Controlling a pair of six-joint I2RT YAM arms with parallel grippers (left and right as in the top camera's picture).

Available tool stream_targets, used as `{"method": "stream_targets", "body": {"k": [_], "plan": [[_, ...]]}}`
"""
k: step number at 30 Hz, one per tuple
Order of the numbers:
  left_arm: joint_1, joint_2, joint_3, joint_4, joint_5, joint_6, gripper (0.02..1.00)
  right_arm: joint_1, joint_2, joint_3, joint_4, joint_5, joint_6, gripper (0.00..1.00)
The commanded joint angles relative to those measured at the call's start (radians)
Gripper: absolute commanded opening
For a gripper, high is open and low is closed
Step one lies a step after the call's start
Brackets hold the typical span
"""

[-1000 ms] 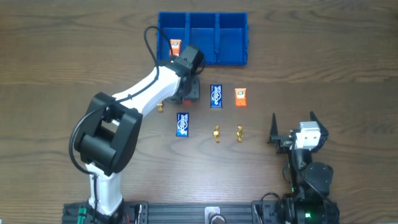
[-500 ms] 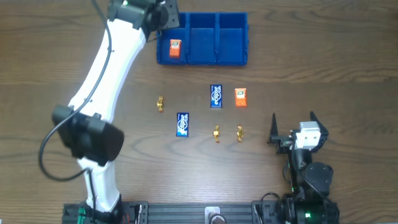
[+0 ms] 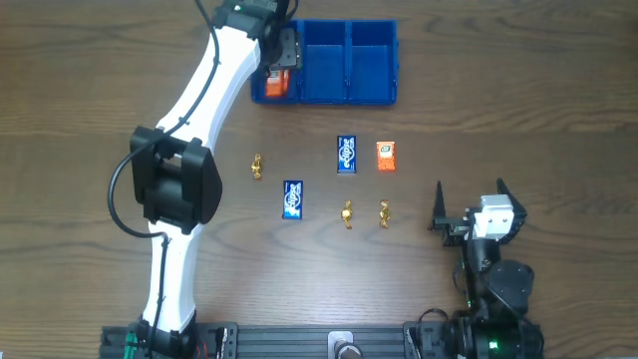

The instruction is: Sort Candies Into Trays

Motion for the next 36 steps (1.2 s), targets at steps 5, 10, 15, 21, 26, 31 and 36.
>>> {"method": "stream_targets", "body": {"k": [5, 10, 15, 21, 26, 31, 36], "plan": [[-0.117, -0.049, 0.118, -0.045, -0.068, -0.022, 0.858, -0.005, -0.005, -0.003, -0.005, 0.007, 0.002, 0.998], [-0.288, -0.049, 0.196, -0.117, -0.117, -0.134, 0.862, -0.005, -0.005, -0.003, -0.005, 0.007, 0.002, 0.998], [-0.425, 0.023, 0.193, -0.13, -0.114, -0.254, 0.858, -0.005, -0.005, -0.003, -0.005, 0.007, 0.002, 0.998], [-0.486, 0.183, 0.193, -0.12, 0.025, -0.348, 0.86, -0.005, -0.005, -0.003, -0.005, 0.007, 0.002, 0.998], [-0.487, 0.26, 0.193, -0.132, 0.078, -0.4, 0.838, -0.005, -0.005, -0.003, -0.005, 0.007, 0.002, 0.998], [-0.489, 0.285, 0.193, -0.145, 0.095, -0.421, 0.816, -0.005, -0.005, -0.003, -0.005, 0.007, 0.002, 0.998], [-0.491, 0.292, 0.193, -0.146, 0.096, -0.425, 0.645, -0.005, -0.005, -0.003, -0.005, 0.007, 0.002, 0.998]]}}
